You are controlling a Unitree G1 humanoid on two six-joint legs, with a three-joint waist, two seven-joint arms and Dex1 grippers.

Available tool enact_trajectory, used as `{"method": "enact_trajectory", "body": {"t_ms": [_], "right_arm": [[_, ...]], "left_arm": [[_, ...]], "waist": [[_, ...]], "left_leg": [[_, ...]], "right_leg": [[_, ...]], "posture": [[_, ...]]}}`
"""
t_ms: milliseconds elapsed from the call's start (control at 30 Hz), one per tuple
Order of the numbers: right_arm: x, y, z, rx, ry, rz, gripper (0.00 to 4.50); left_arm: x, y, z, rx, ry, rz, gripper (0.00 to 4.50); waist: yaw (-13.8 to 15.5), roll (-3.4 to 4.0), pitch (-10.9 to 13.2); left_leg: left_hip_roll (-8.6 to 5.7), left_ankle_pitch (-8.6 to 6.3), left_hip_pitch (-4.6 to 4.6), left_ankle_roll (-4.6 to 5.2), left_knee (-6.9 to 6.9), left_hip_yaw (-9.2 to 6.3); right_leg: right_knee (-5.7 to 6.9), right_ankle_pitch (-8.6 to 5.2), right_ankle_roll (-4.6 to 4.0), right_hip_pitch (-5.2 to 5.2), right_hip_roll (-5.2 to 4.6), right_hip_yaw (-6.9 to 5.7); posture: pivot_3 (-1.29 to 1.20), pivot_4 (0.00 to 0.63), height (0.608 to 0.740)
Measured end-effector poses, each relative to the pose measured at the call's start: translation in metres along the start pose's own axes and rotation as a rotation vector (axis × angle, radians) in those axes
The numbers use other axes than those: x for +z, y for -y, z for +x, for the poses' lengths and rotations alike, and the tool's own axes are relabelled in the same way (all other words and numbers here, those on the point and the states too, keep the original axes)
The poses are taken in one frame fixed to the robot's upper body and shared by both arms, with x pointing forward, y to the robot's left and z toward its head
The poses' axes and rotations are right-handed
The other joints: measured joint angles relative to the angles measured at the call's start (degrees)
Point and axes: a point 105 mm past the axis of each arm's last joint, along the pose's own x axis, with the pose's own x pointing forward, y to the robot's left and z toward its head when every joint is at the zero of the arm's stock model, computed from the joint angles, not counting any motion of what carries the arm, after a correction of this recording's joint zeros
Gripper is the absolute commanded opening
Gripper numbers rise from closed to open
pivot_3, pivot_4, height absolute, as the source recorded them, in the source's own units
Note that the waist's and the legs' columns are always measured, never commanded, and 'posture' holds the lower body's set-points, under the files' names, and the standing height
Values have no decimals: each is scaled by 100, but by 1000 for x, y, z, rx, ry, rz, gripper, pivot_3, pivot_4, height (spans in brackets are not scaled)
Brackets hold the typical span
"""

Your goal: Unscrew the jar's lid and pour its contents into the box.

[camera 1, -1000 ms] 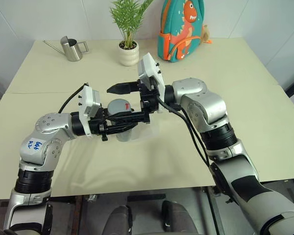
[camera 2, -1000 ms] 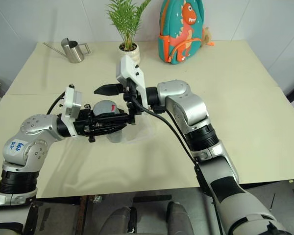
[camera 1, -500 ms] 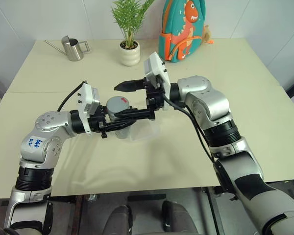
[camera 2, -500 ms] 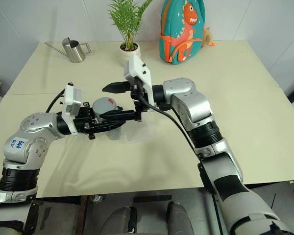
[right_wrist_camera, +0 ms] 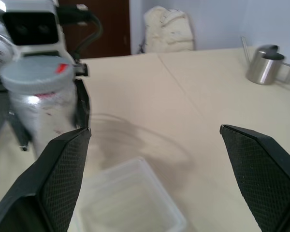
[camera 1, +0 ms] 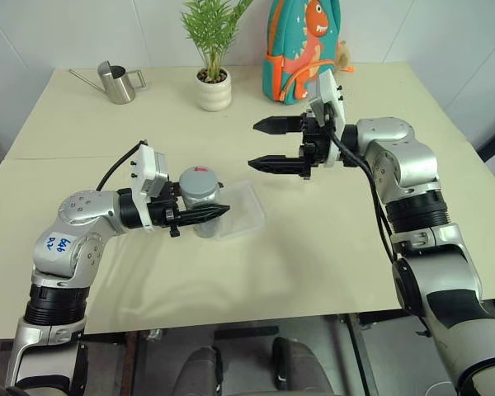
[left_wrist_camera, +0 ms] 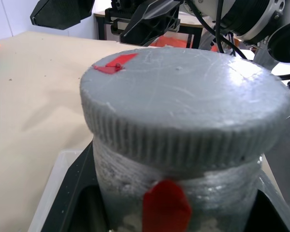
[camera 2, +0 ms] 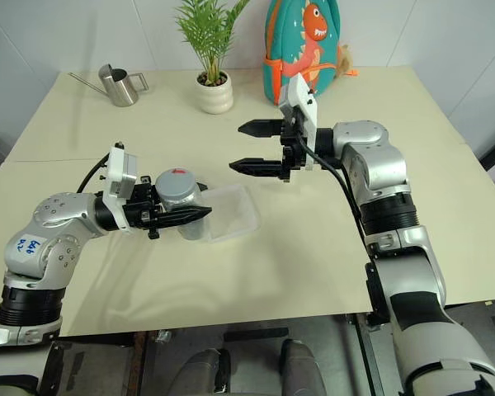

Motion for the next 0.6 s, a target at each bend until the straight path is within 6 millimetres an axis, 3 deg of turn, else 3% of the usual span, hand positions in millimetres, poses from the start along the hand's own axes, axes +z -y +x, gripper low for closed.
{"method": "enact_trajectory", "body": {"t_ms": [200, 400, 600], "right_arm": [[31, -32, 32, 136, 99, -22, 4485], [20, -59, 69, 207, 60, -8, 4485], [13, -63, 80, 196, 21, -50, 4485]], "left_arm": [[0, -1, -1, 0, -5, 10, 2024], [0, -7, -4, 15, -7, 24, 2024], [3, -7, 0, 10, 15, 34, 2024]], "waist": [[16, 0, 0], [36, 0, 0], [25, 0, 0]], "left_leg": [[-1, 0, 0, 0, 4, -2], [-8, -1, -3, 1, 8, -4], [-11, -3, -3, 5, 6, -3]], "right_leg": [[3, 0, 0, 1, -4, 0], [4, 1, 0, 1, -9, -1], [3, 2, 3, 0, -10, -1]], "posture": [[0, 150, 740], [0, 150, 740], [0, 150, 740]]}}
